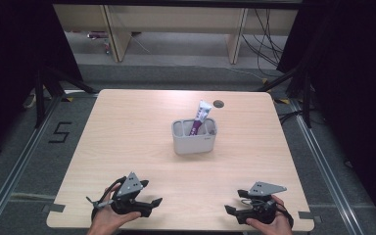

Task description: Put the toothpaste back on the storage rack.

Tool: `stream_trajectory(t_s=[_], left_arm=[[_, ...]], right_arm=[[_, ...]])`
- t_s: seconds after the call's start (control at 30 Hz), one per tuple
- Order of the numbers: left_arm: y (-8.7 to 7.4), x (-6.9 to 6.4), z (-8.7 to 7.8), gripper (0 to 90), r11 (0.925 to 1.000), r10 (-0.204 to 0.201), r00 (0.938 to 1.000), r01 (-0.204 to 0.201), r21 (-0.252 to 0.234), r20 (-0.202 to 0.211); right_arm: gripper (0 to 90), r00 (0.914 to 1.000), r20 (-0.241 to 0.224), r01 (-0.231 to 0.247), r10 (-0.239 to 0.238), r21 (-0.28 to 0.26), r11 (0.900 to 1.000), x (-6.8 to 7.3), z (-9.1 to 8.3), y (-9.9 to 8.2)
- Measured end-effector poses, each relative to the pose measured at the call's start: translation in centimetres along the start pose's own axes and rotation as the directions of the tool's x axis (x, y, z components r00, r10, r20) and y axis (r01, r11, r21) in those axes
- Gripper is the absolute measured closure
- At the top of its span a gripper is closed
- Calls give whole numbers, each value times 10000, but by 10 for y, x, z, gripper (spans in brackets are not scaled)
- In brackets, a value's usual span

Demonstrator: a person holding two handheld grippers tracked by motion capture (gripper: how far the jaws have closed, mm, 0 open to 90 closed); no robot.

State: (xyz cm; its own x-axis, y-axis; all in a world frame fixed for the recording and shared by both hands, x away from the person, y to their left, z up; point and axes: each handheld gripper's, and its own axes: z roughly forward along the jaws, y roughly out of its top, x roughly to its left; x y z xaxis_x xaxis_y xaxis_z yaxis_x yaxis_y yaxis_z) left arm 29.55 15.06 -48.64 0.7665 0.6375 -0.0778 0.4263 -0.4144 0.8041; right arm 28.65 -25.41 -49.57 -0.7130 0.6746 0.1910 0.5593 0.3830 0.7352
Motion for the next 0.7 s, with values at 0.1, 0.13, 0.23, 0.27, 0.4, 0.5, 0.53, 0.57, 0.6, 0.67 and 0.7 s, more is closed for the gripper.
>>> stream_trajectory(t_s=[0.1,0.13,0.23,0.27,0.4,0.5,0.53,0.57,0.6,0.67,0.7], left_arm=[[-4,-4,-1,227,9999,-109,9999,109,-80,31],[-5,-5,-2,227,10000,-76,10000,76,-46,-18],[-9,-10,-2,227,9998,-152,9998,153,-104,127],[-11,-12,-1,227,9997,-193,9997,196,-166,155],[-15,-15,-4,225,9999,57,9999,-59,155,113],[-18,-16,-4,225,9995,207,9998,-206,247,-31],[-20,-14,-4,225,9977,484,9986,-473,492,-211],[-22,-15,-3,225,9976,427,9988,-413,551,-258],[-24,-14,-3,225,9969,457,9984,-434,657,-335],[-25,-13,-3,225,9968,421,9985,-397,699,-341],[-25,-13,-3,225,9973,389,9987,-368,640,-318]], right_arm=[[234,9999,40,153,-153,-7,9999,-1,0,0],[234,10000,57,-6,6,-16,10000,1,0,0],[234,9998,-87,152,-151,75,9999,0,0,0],[234,9998,-97,157,-156,73,9999,0,0,0],[234,9994,-321,98,-95,109,9999,0,1,0],[234,9998,129,180,-180,4,9998,1,0,0],[234,9998,103,164,-164,-24,9999,1,0,0],[234,10000,-67,46,-46,21,10000,2,0,0],[234,9998,1,191,-191,7,9998,2,0,0],[234,9999,-40,142,-142,7,9999,2,0,1],[234,9999,-77,136,-135,47,9999,2,0,1]])
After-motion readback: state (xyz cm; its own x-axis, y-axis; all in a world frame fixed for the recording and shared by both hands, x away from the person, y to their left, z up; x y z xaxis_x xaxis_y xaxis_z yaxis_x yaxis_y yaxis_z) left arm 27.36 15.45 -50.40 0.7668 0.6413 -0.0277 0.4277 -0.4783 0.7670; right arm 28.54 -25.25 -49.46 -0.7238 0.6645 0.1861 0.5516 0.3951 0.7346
